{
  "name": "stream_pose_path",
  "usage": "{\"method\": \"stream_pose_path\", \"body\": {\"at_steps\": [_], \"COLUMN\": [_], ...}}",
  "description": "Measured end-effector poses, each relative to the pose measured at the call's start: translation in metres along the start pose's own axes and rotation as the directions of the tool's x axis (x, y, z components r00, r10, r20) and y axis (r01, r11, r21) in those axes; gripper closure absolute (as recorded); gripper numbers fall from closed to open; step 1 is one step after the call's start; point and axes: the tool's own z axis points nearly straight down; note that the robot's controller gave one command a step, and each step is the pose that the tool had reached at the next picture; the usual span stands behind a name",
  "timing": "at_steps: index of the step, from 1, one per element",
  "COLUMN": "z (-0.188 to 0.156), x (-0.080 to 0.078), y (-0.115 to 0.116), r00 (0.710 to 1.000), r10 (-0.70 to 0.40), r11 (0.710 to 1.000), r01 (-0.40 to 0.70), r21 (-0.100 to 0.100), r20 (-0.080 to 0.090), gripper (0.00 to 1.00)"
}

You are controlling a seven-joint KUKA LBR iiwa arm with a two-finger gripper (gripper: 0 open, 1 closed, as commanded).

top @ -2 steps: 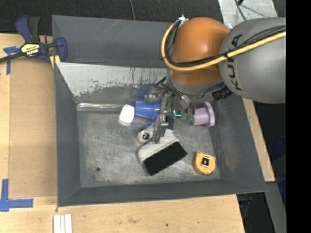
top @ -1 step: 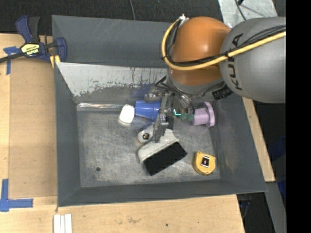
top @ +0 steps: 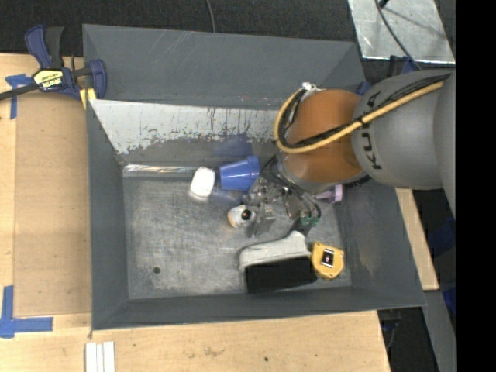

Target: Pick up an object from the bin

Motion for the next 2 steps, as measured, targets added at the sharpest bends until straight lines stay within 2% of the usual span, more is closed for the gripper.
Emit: {"method": "stream_pose_path", "body": {"at_steps": [1, 2], "z": [0.0, -0.032], "x": [0.0, 0.017], "y": [0.0, -0.005], "r00": [1.0, 0.998], "r10": [0.0, -0.003], "r11": [1.0, 1.0], "r01": [0.0, 0.003], "r21": [0.0, 0.002], "r20": [0.0, -0.055], "gripper": [1.0, 1.0]}}
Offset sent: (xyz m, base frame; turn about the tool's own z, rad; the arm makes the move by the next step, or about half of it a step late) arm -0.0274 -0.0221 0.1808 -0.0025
